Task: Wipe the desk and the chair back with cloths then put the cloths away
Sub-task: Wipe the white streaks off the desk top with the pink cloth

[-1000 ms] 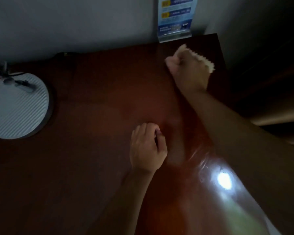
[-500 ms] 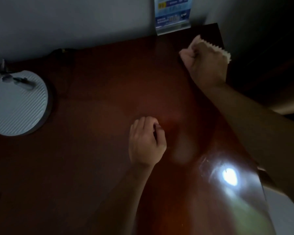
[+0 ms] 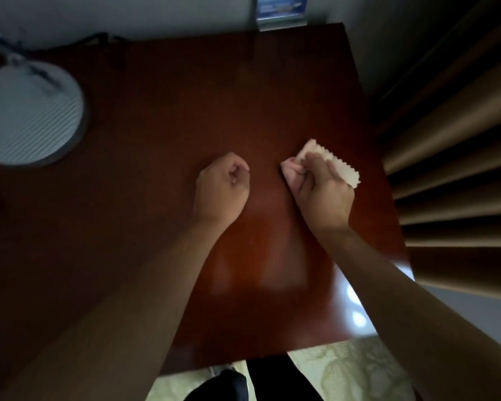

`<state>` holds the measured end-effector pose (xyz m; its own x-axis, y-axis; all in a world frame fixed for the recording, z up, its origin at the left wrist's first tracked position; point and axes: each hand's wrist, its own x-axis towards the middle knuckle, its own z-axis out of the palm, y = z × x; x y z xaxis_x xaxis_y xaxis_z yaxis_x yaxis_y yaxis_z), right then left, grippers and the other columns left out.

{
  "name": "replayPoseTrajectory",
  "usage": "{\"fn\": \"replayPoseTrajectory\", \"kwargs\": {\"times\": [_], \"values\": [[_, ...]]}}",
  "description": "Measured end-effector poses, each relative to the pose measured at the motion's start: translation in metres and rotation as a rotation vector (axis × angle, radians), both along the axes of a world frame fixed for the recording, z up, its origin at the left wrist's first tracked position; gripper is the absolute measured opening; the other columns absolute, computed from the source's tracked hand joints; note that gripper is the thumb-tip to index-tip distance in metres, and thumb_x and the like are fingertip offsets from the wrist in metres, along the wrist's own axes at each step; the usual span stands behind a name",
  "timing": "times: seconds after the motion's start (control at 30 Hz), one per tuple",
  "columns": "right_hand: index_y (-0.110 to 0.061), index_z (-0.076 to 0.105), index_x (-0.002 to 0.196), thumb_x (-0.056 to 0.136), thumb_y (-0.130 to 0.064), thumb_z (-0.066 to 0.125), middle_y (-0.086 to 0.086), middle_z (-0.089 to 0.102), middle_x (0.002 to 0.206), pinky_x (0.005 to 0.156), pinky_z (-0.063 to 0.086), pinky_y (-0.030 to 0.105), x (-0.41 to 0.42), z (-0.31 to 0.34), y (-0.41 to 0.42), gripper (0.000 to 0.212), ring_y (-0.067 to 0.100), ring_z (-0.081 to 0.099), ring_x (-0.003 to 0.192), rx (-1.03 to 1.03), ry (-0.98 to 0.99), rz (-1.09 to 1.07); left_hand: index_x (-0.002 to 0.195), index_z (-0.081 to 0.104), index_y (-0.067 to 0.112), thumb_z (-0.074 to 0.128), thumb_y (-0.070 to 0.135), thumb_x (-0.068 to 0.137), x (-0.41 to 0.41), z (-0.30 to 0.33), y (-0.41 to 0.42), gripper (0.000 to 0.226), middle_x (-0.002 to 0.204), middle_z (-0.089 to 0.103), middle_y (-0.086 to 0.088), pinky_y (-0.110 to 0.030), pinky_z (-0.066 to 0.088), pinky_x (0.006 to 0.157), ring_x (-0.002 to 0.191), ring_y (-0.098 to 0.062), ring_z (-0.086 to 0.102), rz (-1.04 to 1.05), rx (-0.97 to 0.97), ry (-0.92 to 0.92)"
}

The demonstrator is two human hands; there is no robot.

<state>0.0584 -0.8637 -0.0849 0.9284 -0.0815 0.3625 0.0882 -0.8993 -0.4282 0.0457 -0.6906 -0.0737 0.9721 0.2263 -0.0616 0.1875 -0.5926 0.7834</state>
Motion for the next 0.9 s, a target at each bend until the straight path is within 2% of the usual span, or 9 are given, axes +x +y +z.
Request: {"fn": "replayPoseTrajectory", "kwargs": {"times": [0.1, 0.2, 0.27, 0.4, 0.53, 0.6, 0.67, 0.73, 0.9], "values": [[-0.015, 0.07, 0.1, 0.084, -0.051, 0.031, 0.008, 0.071, 0.083, 0.066, 0.053, 0.041, -0.024, 0.008, 0.019, 0.055, 0.033, 0.067, 0.09, 0.051, 0.084, -0.021, 0.088, 0.067, 0.018, 0.055, 0.012, 0.087, -0.064, 0.004, 0.032, 0.014, 0.078, 0.06, 0.014, -0.004, 0.035, 0.063, 0.066, -0.003, 0.053, 0.021, 0.07, -0.067], [-0.014, 0.068, 0.101, 0.084, -0.055, 0.029, 0.012, 0.07, 0.083, 0.068, 0.05, 0.041, -0.036, 0.008, 0.041, 0.059, 0.039, 0.066, 0.089, 0.05, 0.086, 0.025, 0.091, 0.067, 0.016, 0.053, 0.016, 0.086, -0.126, -0.005, 0.071, 0.015, 0.085, 0.063, 0.006, -0.023, 0.048, 0.071, 0.076, -0.011, 0.058, 0.087, 0.14, -0.099], [-0.013, 0.065, 0.1, 0.088, -0.056, 0.034, 0.012, 0.07, 0.084, 0.069, 0.049, 0.04, -0.044, 0.006, 0.07, 0.055, 0.039, 0.065, 0.089, 0.033, 0.124, 0.086, 0.094, 0.067, 0.016, 0.054, 0.014, 0.088, -0.161, -0.008, 0.098, 0.014, 0.091, 0.061, 0.002, -0.027, 0.047, 0.074, 0.08, -0.012, 0.058, 0.151, 0.175, -0.089], [-0.013, 0.064, 0.097, 0.092, -0.049, 0.055, 0.007, 0.069, 0.088, 0.067, 0.051, 0.04, -0.08, 0.001, 0.133, 0.037, 0.035, 0.065, 0.09, 0.059, 0.172, 0.198, 0.102, 0.066, 0.016, 0.058, 0.01, 0.09, -0.211, -0.006, 0.126, 0.015, 0.103, 0.055, 0.002, -0.017, 0.043, 0.076, 0.081, -0.003, 0.052, 0.26, 0.159, -0.041], [-0.015, 0.064, 0.089, 0.087, -0.042, 0.067, 0.0, 0.068, 0.087, 0.059, 0.052, 0.037, -0.149, -0.002, 0.197, 0.028, 0.029, 0.065, 0.088, 0.055, 0.125, 0.337, 0.102, 0.064, 0.016, 0.059, 0.011, 0.088, -0.25, -0.008, 0.152, 0.016, 0.098, 0.053, 0.004, -0.027, 0.049, 0.079, 0.08, -0.005, 0.052, 0.294, 0.159, -0.014], [-0.016, 0.063, 0.091, 0.089, -0.043, 0.06, -0.002, 0.068, 0.093, 0.062, 0.053, 0.038, -0.182, -0.004, 0.215, 0.028, 0.026, 0.064, 0.092, 0.029, 0.169, 0.415, 0.101, 0.062, 0.016, 0.059, 0.012, 0.088, -0.257, -0.008, 0.153, 0.014, 0.096, 0.051, 0.006, -0.033, 0.05, 0.079, 0.081, -0.01, 0.055, 0.323, 0.13, -0.007], [-0.013, 0.066, 0.103, 0.091, -0.038, 0.049, 0.002, 0.07, 0.105, 0.068, 0.056, 0.038, -0.217, -0.01, 0.225, 0.032, 0.03, 0.065, 0.103, -0.003, 0.208, 0.502, 0.098, 0.061, 0.015, 0.06, 0.015, 0.09, -0.262, -0.004, 0.152, 0.008, 0.094, 0.05, 0.008, -0.034, 0.048, 0.077, 0.082, -0.015, 0.057, 0.358, 0.115, -0.006], [-0.011, 0.069, 0.113, 0.089, -0.029, 0.051, 0.007, 0.07, 0.116, 0.073, 0.058, 0.04, -0.243, -0.015, 0.231, 0.035, 0.034, 0.064, 0.11, -0.02, 0.195, 0.544, 0.094, 0.059, 0.014, 0.059, 0.015, 0.091, -0.266, -0.006, 0.153, 0.003, 0.091, 0.048, 0.008, -0.033, 0.044, 0.076, 0.082, -0.019, 0.056, 0.382, 0.121, -0.014], [-0.01, 0.072, 0.109, 0.089, -0.029, 0.041, 0.009, 0.072, 0.112, 0.062, 0.059, 0.04, -0.247, -0.018, 0.234, 0.041, 0.035, 0.067, 0.105, -0.013, 0.097, 0.515, 0.093, 0.058, 0.014, 0.06, 0.016, 0.091, -0.283, -0.01, 0.157, 0.004, 0.092, 0.05, 0.006, -0.035, 0.047, 0.072, 0.08, -0.02, 0.057, 0.383, 0.173, -0.056]]}}
